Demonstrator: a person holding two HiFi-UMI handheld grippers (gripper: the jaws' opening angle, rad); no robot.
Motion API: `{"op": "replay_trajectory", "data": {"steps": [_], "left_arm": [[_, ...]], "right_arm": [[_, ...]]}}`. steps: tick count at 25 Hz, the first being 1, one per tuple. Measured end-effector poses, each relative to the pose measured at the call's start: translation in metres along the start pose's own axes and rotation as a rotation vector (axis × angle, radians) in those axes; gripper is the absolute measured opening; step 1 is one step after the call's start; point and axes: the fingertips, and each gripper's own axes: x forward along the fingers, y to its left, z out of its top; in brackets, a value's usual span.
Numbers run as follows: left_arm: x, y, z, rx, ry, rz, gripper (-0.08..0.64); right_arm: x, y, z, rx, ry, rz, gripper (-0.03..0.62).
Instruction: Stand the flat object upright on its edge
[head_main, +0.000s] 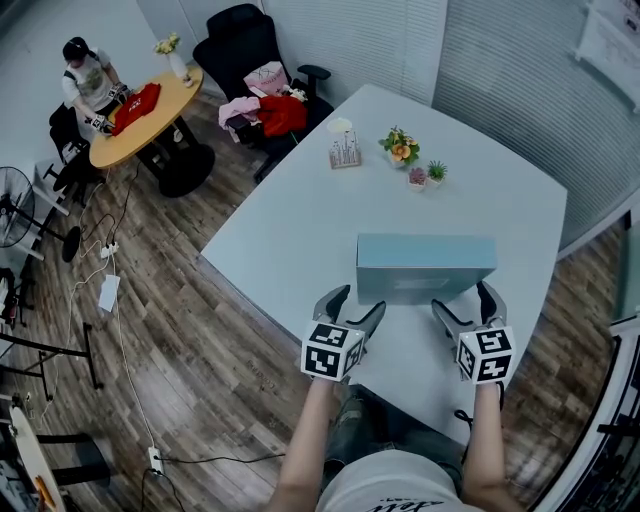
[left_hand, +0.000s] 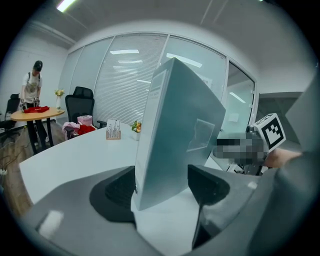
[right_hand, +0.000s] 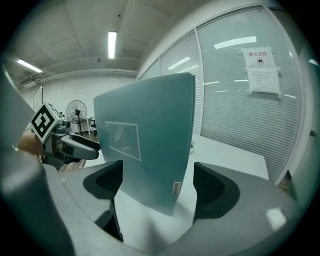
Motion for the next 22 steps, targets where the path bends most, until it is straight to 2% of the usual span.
{"op": "replay_trajectory", "data": {"steps": [4, 9, 13, 19, 22], "left_arm": [[-0.014, 0.0, 0.008, -0.007, -0.031, 0.008, 0.334], [-0.031, 0.004, 0.021, 0.002, -0.093, 0.046, 0.306], [-0.051, 0.011, 0.038, -0.018, -0.164, 0.089, 0.26], [-0.072, 0.019, 0.063, -0.007, -0.237, 0.147, 0.197], [-0.081, 0.02, 0.072, -0.013, -0.265, 0.157, 0.192]], "right_arm": [[-0.011, -0.003, 0.009, 0.001, -0.037, -0.038, 0.457], [-0.028, -0.013, 0.02, 0.016, -0.109, -0.116, 0.377], [-0.04, -0.016, 0.028, 0.034, -0.154, -0.144, 0.305], [-0.054, -0.026, 0.049, 0.041, -0.243, -0.183, 0.196], [-0.063, -0.029, 0.06, 0.046, -0.284, -0.2, 0.144]]}}
